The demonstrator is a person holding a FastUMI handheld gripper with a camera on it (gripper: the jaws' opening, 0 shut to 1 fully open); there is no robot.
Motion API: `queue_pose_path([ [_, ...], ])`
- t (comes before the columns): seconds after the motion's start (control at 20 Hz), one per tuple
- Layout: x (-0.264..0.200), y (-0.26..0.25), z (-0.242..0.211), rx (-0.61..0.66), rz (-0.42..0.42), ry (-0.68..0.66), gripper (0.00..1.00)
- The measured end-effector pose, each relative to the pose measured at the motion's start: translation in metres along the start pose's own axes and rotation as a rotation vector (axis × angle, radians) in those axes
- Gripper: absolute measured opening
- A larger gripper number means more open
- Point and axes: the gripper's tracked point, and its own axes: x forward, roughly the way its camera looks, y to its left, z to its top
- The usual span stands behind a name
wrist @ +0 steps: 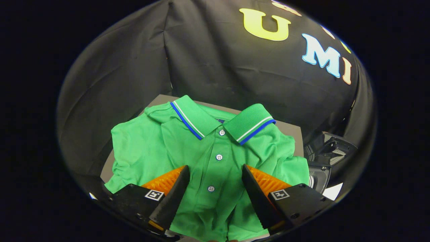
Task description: Put the clothes into the washing machine and then close the washing machine lid.
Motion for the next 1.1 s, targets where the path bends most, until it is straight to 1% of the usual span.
queue_pose_path([
  [0.45, -0.0034, 0.0007, 0.0004, -0.033, 0.019, 0.017, 0.98],
  [0.55, -0.0021, 0.0020, -0.0008, -0.050, 0.028, 0.025, 0.71],
  [0.6, -0.0022, 0.0010, 0.0012, -0.063, 0.036, 0.023, 0.70],
  [0.65, -0.0022, 0.0001, 0.0037, -0.072, 0.043, 0.019, 0.54],
  [0.75, -0.0027, 0.0006, 0.0049, -0.017, 0.045, 0.009, 0.20],
  [0.85, -0.0050, 0.0002, 0.0067, -0.039, 0.051, -0.003, 0.20],
  [0.9, -0.0030, 0.0002, 0.0077, -0.007, 0.045, -0.013, 0.21],
  [0.95, -0.0025, 0.0005, 0.0078, 0.005, 0.050, -0.024, 0.01],
  [1.1, -0.0047, 0.0006, 0.0075, 0.004, 0.058, -0.022, 0.02],
])
